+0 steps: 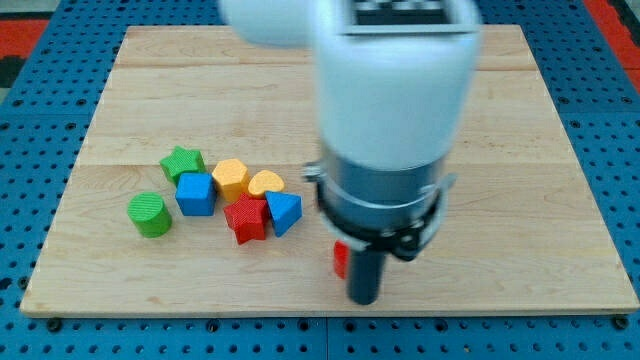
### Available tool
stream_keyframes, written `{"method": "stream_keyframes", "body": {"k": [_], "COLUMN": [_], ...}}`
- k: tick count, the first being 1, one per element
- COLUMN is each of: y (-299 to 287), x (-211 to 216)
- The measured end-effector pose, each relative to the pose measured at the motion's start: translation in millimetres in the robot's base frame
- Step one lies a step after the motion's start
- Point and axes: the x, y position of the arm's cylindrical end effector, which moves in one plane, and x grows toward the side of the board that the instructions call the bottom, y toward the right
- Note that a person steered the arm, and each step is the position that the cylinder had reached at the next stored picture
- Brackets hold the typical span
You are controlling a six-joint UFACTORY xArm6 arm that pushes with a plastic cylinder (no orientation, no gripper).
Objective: Push the yellow hexagon and the red circle up a bit
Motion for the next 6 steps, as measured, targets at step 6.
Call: {"method": "stream_keyframes", "body": {"k": [6], "y": [-53.5], "x": [-101.7]}}
